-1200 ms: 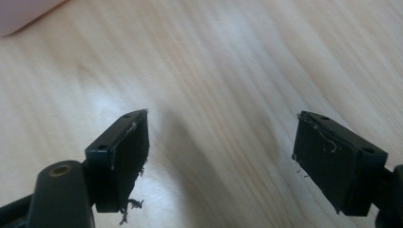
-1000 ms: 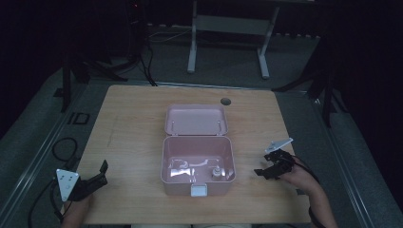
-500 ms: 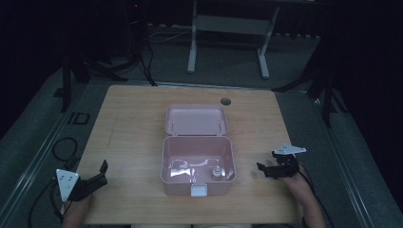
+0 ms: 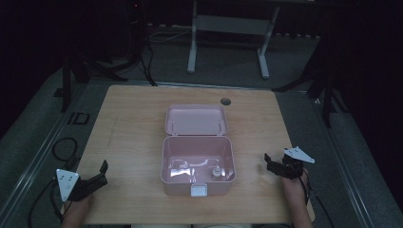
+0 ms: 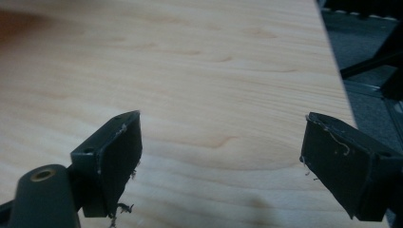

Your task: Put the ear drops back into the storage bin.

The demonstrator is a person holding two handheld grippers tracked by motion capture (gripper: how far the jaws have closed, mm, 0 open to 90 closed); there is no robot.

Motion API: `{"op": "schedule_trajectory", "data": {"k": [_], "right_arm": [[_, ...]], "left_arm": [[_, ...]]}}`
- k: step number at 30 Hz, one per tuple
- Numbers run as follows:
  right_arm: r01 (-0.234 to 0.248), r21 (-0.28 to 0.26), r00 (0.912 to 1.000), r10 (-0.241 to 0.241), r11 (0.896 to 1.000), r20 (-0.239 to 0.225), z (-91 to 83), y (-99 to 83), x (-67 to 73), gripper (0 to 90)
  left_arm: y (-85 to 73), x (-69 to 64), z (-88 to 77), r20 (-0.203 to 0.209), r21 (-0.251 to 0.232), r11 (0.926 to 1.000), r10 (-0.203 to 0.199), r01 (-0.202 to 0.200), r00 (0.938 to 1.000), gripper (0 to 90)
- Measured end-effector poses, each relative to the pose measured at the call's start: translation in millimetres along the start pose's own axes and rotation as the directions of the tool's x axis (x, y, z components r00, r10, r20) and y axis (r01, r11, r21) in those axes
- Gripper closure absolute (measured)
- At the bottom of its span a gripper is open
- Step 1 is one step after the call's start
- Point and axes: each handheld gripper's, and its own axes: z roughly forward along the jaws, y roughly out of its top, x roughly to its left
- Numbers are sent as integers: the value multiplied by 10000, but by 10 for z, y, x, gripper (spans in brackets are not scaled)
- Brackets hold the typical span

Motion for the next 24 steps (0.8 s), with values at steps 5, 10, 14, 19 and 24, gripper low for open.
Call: {"op": "schedule_trajectory", "data": {"k": [5, 10, 14, 19, 24], "right_arm": [[-75, -514, 9973, 112, 9987, 730, -30, -1, 8, 133], [-109, -1060, 9867, 279, 9943, 1604, -52, -23, 50, 125], [3, -1401, 9775, 293, 9901, 2091, -58, -49, 114, 120], [-40, -1715, 9701, 455, 9852, 2385, -73, -42, 135, 115], [-121, -1614, 9703, 506, 9868, 2367, -63, -48, 122, 116]], "left_arm": [[0, 1, -1, 13, -18, 10000, -8, 8, 10000, 4], [0, -2, -3, 19, -4, 10000, 12, -12, 10000, 4], [0, -2, -6, 17, -15, 10000, 14, -14, 10000, 4], [0, 1, -4, 23, -26, 10000, -5, 6, 10000, 4], [0, 6, 0, 38, -42, 10000, -61, 61, 10000, 4]]}}
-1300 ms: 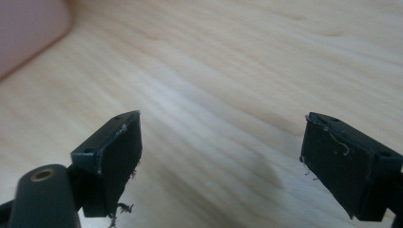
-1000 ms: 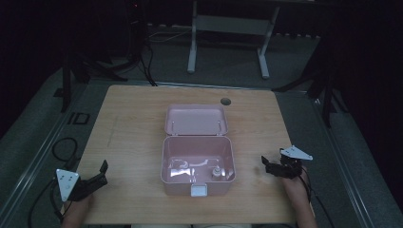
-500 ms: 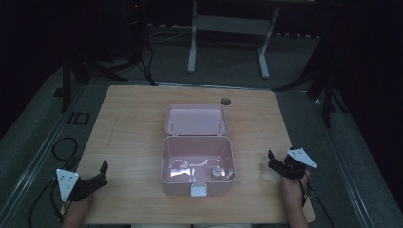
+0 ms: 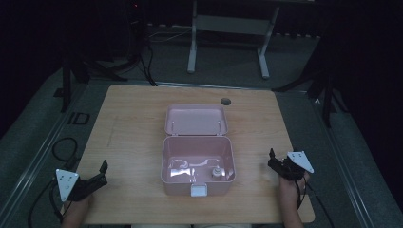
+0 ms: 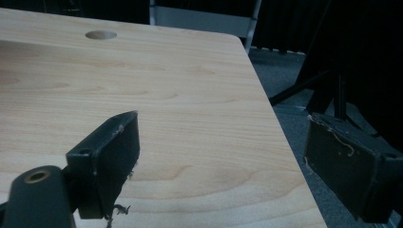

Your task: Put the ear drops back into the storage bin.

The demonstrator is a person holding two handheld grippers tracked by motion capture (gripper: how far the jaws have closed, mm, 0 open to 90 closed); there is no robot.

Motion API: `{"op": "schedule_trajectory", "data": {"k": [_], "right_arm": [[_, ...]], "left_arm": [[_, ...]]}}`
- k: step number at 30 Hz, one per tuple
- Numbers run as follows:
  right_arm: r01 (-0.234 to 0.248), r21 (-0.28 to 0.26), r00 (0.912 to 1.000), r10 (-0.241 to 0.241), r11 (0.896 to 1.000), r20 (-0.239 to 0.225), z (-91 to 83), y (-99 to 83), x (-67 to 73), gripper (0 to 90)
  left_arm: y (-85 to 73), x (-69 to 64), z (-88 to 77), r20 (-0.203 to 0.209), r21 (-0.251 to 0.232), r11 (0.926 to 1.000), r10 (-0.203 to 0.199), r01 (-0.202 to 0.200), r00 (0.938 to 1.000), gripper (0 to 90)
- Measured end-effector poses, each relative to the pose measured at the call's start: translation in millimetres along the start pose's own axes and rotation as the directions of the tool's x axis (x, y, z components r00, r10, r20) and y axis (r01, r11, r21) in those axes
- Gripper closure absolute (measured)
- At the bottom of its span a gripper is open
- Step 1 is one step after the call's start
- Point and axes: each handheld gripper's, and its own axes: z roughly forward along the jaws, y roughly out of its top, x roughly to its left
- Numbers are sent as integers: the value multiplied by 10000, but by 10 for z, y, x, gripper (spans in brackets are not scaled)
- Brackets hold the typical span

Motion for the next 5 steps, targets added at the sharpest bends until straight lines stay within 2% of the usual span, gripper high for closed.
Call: {"op": "schedule_trajectory", "data": {"k": [5], "right_arm": [[-24, 38, 10000, 24, 10000, -5, 4, 0, -7, 116]], "left_arm": [[0, -2, -1, -4, -7, 10000, 4, -4, 10000, 4]]}}
